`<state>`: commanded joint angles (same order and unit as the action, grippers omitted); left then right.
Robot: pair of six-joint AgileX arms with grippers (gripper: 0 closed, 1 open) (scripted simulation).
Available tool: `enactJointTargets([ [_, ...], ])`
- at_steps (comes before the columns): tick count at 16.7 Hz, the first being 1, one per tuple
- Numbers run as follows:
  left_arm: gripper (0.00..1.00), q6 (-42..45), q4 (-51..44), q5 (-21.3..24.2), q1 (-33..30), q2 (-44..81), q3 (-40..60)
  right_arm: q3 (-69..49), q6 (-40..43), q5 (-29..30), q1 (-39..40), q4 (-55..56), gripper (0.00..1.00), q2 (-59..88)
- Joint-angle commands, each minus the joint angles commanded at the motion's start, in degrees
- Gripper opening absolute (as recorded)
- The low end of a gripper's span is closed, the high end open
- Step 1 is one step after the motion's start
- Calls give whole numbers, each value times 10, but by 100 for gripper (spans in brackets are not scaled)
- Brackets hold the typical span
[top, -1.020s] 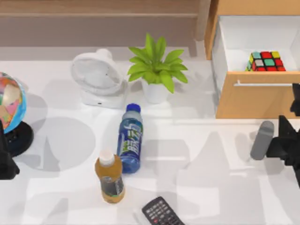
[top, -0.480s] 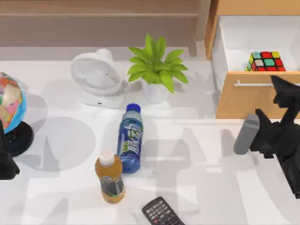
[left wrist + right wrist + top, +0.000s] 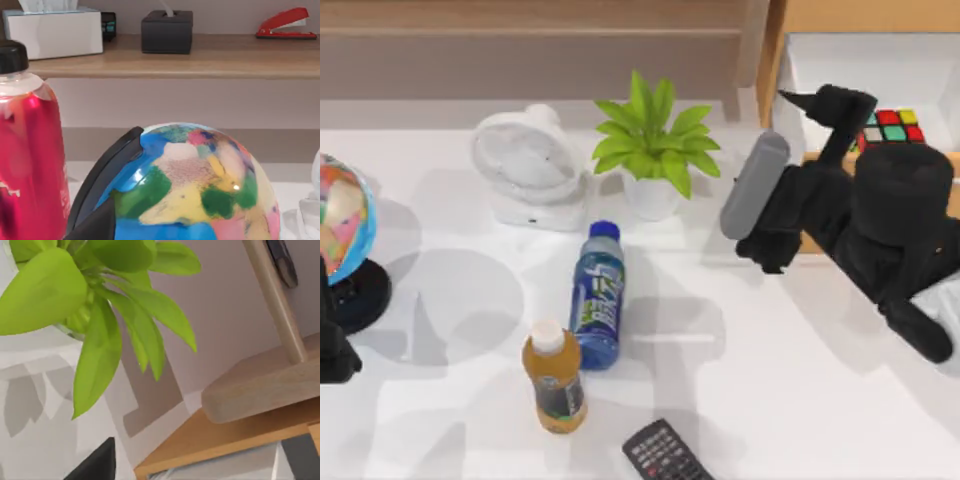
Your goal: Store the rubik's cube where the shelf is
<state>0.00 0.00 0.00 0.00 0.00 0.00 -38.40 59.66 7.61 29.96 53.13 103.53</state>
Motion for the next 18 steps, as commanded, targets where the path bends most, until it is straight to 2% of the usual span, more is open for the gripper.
enactJointTargets([
  [8, 100, 0, 0, 0, 0, 0, 0, -371, -285, -65, -57, -557, 100, 37],
  [14, 100, 0, 0, 0, 0, 0, 0, -663, -469, -78, -131, -953, 100, 150],
  [18, 100, 0, 0, 0, 0, 0, 0, -832, -562, -76, -176, -1165, 100, 241],
])
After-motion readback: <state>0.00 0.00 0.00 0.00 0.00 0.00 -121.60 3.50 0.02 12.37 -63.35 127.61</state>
